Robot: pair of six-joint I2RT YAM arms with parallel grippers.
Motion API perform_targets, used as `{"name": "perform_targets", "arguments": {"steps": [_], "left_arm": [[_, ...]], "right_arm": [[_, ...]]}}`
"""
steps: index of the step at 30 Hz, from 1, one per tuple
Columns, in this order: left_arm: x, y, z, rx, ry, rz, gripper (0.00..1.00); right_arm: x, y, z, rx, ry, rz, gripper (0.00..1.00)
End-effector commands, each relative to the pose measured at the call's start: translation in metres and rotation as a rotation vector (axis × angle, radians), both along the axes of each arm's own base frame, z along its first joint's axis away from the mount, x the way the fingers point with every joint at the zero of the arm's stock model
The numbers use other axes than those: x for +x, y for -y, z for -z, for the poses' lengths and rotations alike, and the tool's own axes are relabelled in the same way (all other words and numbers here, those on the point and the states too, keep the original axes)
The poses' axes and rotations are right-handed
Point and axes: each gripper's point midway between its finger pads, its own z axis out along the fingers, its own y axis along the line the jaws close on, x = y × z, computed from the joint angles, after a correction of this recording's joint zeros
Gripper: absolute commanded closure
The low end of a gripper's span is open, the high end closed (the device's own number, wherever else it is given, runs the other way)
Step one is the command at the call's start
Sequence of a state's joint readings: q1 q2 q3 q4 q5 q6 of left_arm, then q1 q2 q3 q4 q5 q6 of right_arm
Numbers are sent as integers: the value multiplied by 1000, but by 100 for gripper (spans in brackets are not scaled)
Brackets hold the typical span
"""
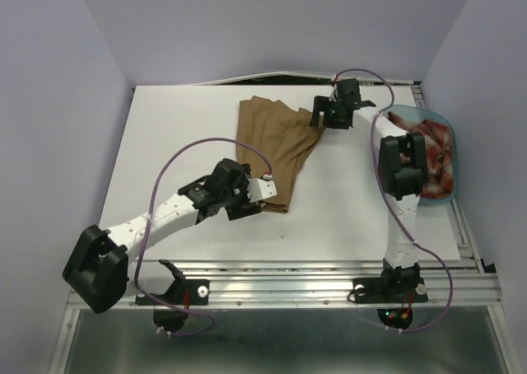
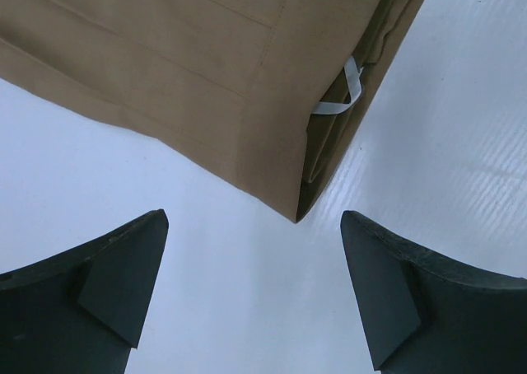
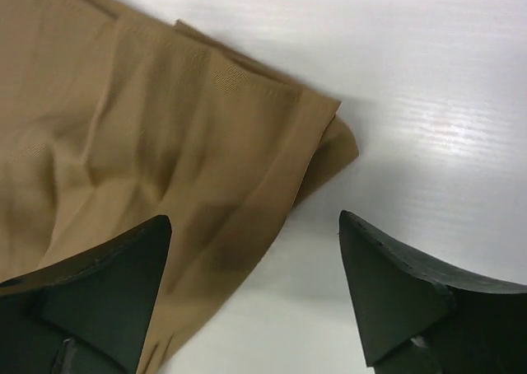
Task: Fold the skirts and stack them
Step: Fold the skirt
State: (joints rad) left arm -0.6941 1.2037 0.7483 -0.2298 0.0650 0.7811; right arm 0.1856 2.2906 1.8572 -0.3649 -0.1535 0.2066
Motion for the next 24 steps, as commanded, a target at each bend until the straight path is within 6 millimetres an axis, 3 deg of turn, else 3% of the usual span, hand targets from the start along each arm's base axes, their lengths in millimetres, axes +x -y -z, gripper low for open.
{"name": "perform_targets", "arguments": {"steps": [1,2,5,10,12,17,21,24], "left_arm": [[8,21,10,21,84,75,1],[9,27,11,21,113,91,1],[1,37,26,69,159,148,1],[-6,43,55,148,154,191,7],[-3,39,68,191,154,167,12],[8,41,80,230,210,159,18],[6,39,92,268,220,178,30],[2,41,92,263,222,205,45]], "right_arm": [[-6,-12,-105,51,191,-84,11],[-10,-20,-125,72,232,-110,11],[-28,-54,-145,171,244,-234,16],[-60,-113,-135,331,161,-399,37],[-74,-137,-112,353,90,-459,47],[-108,-167,-53,362,-89,-556,66],[-125,-158,-5,323,-200,-560,85],[-130,-150,21,281,-239,-547,88]]}}
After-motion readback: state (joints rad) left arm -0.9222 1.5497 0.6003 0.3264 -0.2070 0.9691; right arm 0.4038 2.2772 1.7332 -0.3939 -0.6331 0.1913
